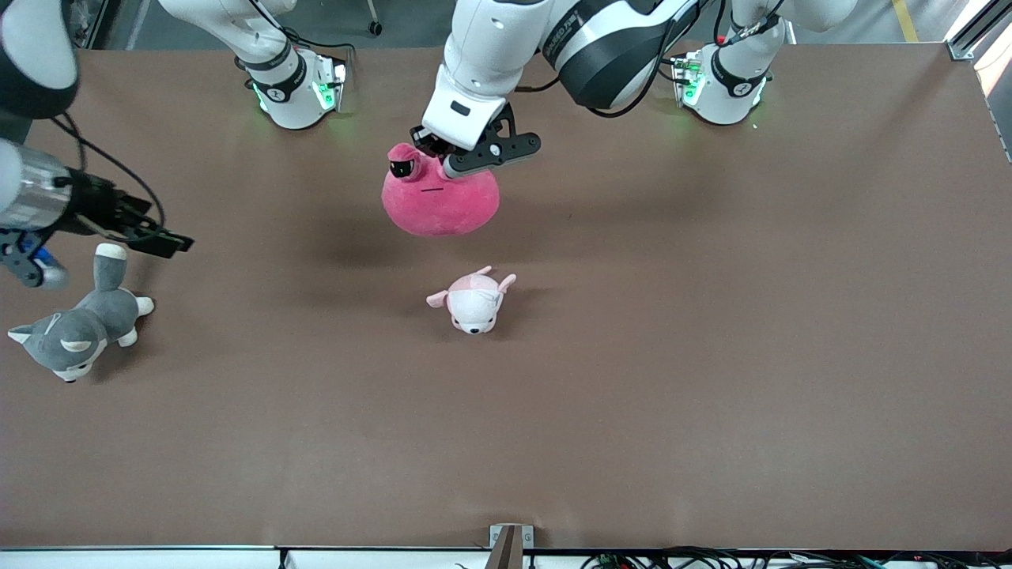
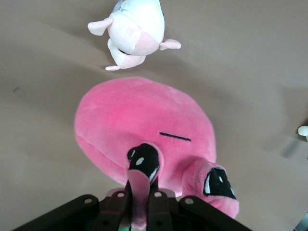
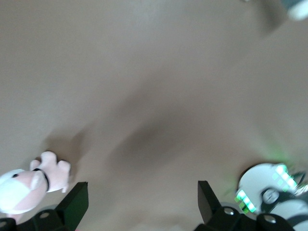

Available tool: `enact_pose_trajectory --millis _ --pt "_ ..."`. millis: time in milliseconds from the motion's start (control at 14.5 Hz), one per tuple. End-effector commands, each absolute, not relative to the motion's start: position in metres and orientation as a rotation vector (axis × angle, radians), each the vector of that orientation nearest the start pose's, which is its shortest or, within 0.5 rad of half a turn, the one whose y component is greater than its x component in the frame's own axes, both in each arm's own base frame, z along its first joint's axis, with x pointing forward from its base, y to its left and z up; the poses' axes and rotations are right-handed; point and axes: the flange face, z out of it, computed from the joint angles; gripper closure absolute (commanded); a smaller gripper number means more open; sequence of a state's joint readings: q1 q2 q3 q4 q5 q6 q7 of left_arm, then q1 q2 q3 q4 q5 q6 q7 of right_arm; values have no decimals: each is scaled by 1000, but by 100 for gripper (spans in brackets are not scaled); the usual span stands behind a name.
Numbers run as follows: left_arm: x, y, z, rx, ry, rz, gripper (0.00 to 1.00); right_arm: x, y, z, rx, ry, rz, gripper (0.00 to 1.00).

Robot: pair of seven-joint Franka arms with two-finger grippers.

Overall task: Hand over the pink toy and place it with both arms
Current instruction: 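Grasp the pink toy with the right gripper beside the left gripper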

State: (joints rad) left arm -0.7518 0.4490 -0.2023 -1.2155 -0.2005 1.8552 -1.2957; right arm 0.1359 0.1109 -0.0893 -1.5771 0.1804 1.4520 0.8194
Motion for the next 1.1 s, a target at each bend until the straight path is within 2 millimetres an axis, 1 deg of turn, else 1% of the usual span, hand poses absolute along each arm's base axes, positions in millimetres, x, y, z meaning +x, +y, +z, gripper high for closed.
enact_pose_trajectory --millis 0,138,276,414,483,621,759,828,966,1034 --pt "428 -568 555 -3371 -722 274 100 547 101 562 -2724 1343 484 0" --pt "427 -567 556 -3371 -724 274 100 537 141 567 -2661 1462 515 0" --pt "427 -567 556 -3370 -727 275 100 526 181 571 -2613 1565 511 0" --pt "426 -568 556 -3370 -724 275 100 518 216 573 -2535 1666 510 0" --pt "426 -568 555 -3369 -723 274 100 512 238 571 -2508 1708 496 0" --pt "426 -569 554 -3367 -721 275 100 502 273 565 -2444 1784 463 0" --pt "422 -571 555 -3371 -712 270 100 489 303 562 -2422 1806 444 0" --pt "422 -572 554 -3369 -712 272 100 484 315 558 -2412 1819 440 0" --pt "423 -571 554 -3368 -714 270 100 473 332 553 -2417 1817 439 0" --pt "422 -572 554 -3369 -711 271 100 469 336 550 -2417 1822 438 0"
